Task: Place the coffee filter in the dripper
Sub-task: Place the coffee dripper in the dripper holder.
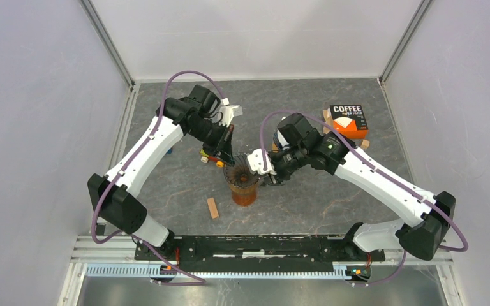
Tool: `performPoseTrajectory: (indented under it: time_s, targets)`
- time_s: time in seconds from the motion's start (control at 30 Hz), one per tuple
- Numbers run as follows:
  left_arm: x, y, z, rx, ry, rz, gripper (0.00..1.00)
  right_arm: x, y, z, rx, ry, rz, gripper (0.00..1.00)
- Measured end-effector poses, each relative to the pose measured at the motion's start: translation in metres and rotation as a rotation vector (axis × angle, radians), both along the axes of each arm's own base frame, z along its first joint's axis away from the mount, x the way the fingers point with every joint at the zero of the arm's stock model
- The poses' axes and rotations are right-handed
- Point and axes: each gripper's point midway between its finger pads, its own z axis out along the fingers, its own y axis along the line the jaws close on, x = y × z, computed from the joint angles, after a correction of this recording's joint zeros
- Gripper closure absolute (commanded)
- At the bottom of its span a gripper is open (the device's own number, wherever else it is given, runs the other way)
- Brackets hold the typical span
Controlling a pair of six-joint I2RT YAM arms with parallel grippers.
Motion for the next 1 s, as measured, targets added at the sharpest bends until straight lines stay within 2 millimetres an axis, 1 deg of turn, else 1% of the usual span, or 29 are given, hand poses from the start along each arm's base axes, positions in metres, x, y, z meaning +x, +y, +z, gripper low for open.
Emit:
performPoseTrajectory:
  time_s: [0.1, 0.3, 0.83, 1.0]
  targets:
    - [0.001, 0.0, 0.0, 0.0, -0.001, 0.002, 0.98, 0.001, 0.001, -0.005, -0.019, -0.003, -0.002, 0.64]
    - [0.001, 0.001, -0.001, 0.001, 0.003, 0.004, 0.98, 0.004, 0.003, -0.006, -0.024, -0.018, -0.006, 0.71]
    - [0.003, 0.004, -0.008, 0.02, 0.018, 0.016, 0.98, 0.005, 0.008, -0.012, -0.036, -0.021, 0.001, 0.84]
    - [0.004, 0.003, -0.013, 0.02, 0.029, 0.013, 0.98, 0.006, 0.007, -0.015, -0.047, -0.025, -0.002, 0.88]
